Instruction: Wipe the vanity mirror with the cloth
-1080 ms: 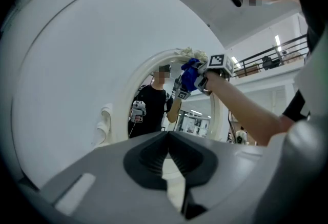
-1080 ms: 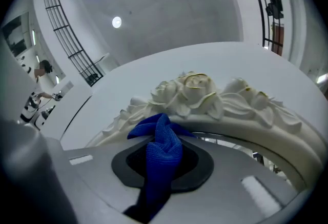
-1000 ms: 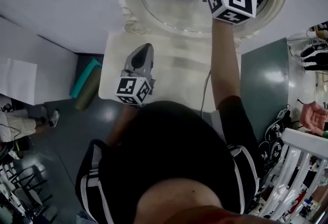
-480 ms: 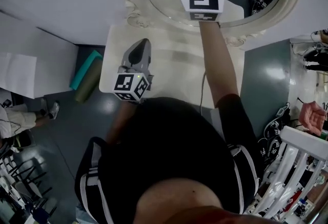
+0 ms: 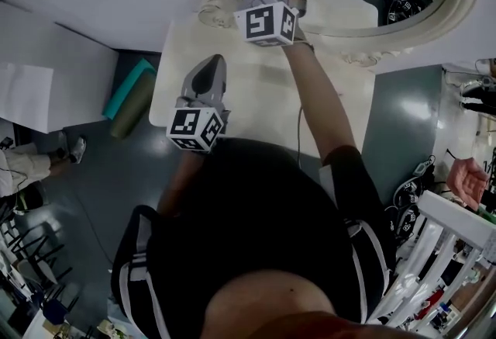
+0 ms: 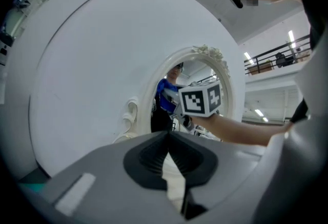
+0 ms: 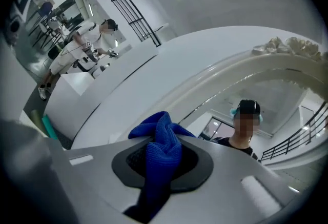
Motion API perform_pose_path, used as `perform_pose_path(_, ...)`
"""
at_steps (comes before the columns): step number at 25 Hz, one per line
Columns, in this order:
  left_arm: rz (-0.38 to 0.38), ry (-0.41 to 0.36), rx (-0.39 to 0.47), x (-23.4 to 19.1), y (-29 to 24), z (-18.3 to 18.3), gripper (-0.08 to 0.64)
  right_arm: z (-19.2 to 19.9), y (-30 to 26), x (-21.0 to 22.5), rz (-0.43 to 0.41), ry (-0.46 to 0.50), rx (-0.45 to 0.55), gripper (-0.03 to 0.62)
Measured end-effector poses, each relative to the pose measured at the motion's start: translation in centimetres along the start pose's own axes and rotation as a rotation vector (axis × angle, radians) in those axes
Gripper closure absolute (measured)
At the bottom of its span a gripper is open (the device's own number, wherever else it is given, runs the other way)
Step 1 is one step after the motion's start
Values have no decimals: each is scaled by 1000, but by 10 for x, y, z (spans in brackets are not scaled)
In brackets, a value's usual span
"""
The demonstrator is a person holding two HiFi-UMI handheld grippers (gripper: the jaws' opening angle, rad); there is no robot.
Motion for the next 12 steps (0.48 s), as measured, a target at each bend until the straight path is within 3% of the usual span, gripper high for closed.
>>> perform_pose_path(8, -25, 13, -39, 0, 7, 12, 552, 102, 38, -75, -169, 48, -122, 549)
perform_pose_path(12, -39, 20, -62, 0, 8, 20, 552, 155, 62, -93, -233, -21, -194, 552)
Point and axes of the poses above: the fingertips, and each gripper's own axes: y backward along the fingers, x to its right, z out of its underside, the point moved 7 cm from there along y, backward along the fingers, and after that the axes turned 14 degrees about z, right-handed, at the moved point
